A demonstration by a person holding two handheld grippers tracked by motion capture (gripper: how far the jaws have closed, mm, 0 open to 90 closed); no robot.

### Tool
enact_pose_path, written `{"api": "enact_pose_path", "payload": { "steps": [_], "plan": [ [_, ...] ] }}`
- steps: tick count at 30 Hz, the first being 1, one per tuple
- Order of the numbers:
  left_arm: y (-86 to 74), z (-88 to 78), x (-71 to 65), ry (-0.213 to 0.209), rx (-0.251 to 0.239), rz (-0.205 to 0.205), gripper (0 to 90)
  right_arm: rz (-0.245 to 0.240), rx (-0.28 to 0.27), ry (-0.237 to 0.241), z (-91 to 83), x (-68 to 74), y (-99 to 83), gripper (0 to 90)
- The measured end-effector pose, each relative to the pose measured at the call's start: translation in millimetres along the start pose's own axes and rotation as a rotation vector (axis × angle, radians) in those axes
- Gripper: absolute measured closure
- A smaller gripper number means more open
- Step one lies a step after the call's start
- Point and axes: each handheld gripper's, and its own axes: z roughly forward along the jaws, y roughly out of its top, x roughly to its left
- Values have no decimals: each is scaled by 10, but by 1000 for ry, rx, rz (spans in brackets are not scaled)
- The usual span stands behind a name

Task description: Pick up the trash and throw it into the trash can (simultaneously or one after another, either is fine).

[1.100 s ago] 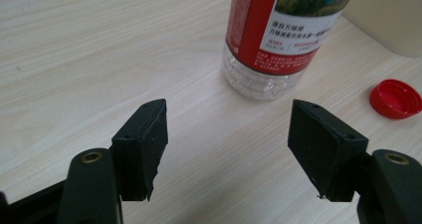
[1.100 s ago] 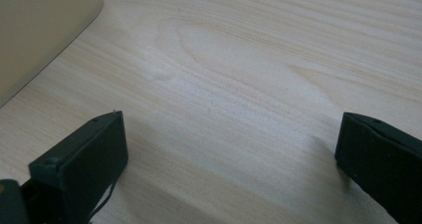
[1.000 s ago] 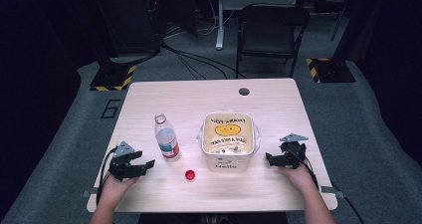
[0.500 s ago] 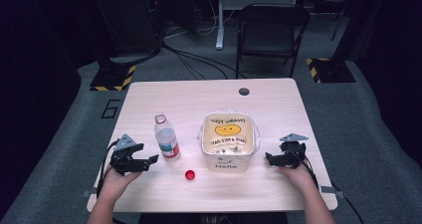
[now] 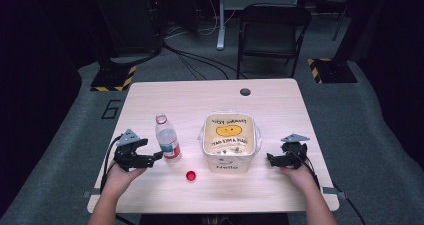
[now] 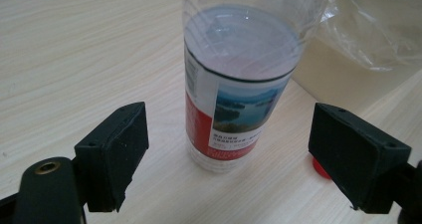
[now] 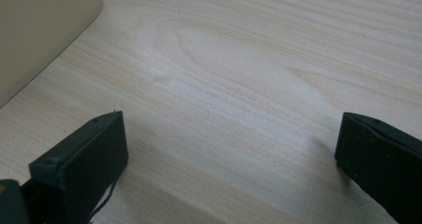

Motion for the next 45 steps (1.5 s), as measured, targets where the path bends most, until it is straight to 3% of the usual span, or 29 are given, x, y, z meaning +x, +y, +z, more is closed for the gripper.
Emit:
{"api": "enact_pose_path", "payload": {
  "steps": [3,23,45],
  "plan": [
    [37,14,-14,-1,-16,-6,158,0,0,0,0,0,0,0],
    [282,144,-76,-21,-9,12,152,7,4,3,1,4,5,0],
    [346,291,-84,-7,-2,16,196,4,2,0,3,1,7,0]
  ]
}}
